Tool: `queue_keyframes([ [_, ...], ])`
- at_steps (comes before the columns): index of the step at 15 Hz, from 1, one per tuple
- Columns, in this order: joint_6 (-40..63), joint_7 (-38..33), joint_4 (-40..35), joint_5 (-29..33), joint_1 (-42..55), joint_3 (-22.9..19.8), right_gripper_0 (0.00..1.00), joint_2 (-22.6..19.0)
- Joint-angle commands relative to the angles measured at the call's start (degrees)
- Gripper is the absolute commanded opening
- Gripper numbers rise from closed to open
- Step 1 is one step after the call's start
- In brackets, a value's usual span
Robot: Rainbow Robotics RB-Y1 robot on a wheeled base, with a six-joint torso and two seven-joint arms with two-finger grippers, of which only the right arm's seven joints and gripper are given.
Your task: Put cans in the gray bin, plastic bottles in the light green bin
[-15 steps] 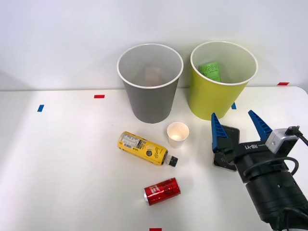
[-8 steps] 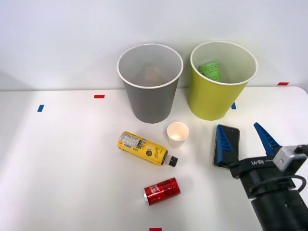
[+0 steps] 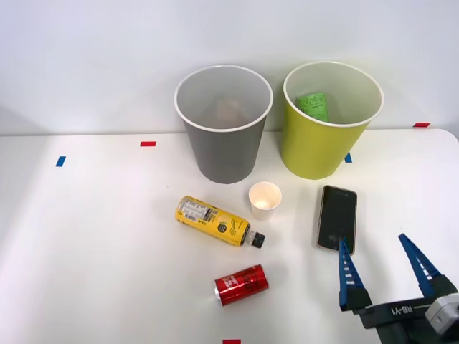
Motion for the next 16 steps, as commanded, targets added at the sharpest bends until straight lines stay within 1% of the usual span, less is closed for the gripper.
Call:
queue_keyframes([
  [1,-1.1,8.1,0.1,-0.4,5.4,1.1,1.0,-0.5],
  [3,-1.9,10.2,0.1,-0.7,8.5,2.4,1.0,-0.8],
  [6,-2.2,10.4,0.2,-0.7,11.6,3.5,1.0,-1.3],
  [10,-2.4,10.6,0.2,-0.6,13.4,5.5,1.0,-1.4],
  [12,-2.3,10.6,0.2,0.5,14.3,6.4,1.0,-1.6],
  [16,-2.3,10.4,0.2,1.7,15.3,6.9,1.0,-2.2],
])
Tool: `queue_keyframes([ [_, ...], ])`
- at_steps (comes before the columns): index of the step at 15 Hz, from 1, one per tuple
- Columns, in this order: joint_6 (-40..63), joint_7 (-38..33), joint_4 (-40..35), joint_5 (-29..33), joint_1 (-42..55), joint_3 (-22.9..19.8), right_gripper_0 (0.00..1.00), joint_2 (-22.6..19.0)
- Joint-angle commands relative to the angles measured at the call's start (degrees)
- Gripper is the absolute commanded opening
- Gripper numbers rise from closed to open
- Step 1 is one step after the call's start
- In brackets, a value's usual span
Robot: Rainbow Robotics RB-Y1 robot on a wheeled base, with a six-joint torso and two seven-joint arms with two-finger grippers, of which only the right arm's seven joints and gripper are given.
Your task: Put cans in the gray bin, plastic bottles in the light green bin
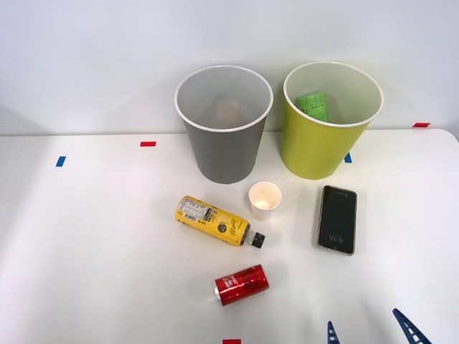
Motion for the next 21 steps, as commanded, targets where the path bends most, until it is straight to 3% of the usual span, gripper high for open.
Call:
queue_keyframes([
  [1,0.0,-0.1,0.0,0.8,0.4,0.2,1.0,-0.3],
  [21,0.0,-0.1,0.0,1.1,0.4,0.2,1.0,-0.3],
])
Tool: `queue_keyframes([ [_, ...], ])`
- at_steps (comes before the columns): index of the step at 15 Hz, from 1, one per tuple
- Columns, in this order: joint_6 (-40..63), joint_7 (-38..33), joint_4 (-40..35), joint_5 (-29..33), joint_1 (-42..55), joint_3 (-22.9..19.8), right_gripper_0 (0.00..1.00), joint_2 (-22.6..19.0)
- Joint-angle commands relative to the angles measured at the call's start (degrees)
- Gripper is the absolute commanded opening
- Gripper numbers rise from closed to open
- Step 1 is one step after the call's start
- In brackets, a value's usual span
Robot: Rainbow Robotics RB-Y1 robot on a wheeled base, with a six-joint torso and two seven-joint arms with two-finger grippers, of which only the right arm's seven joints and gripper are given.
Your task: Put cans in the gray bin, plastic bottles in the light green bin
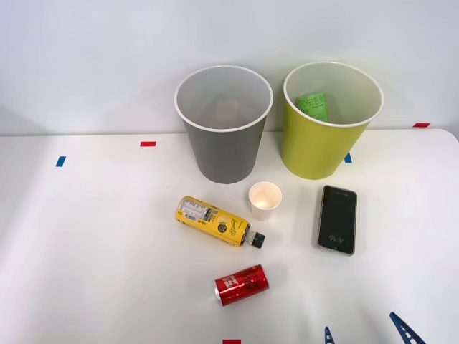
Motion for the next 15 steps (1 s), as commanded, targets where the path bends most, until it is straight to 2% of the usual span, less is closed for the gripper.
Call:
queue_keyframes([
  [1,0.0,0.0,0.0,0.0,0.0,0.0,1.0,0.0],
  [15,0.0,0.0,0.0,0.0,0.0,0.0,1.0,0.0],
])
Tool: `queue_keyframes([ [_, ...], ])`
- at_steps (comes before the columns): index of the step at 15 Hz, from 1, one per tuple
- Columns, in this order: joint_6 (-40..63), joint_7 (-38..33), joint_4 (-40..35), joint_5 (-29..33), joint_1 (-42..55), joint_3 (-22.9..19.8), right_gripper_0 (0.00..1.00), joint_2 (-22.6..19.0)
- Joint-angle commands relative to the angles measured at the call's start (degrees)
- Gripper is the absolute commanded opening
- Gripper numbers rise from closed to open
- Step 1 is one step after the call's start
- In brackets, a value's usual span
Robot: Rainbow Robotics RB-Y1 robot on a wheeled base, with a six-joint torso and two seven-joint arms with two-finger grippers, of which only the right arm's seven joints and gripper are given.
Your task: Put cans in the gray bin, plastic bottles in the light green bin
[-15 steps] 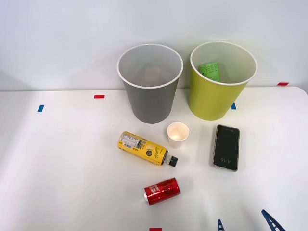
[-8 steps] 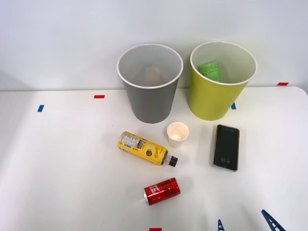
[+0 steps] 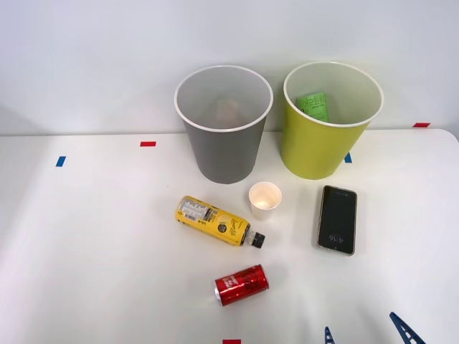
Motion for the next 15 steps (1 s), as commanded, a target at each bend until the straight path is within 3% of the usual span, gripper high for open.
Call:
queue_keyframes([
  [1,0.0,0.0,0.0,0.0,0.0,0.0,1.0,0.0],
  [15,0.0,0.0,0.0,0.0,0.0,0.0,1.0,0.0],
])
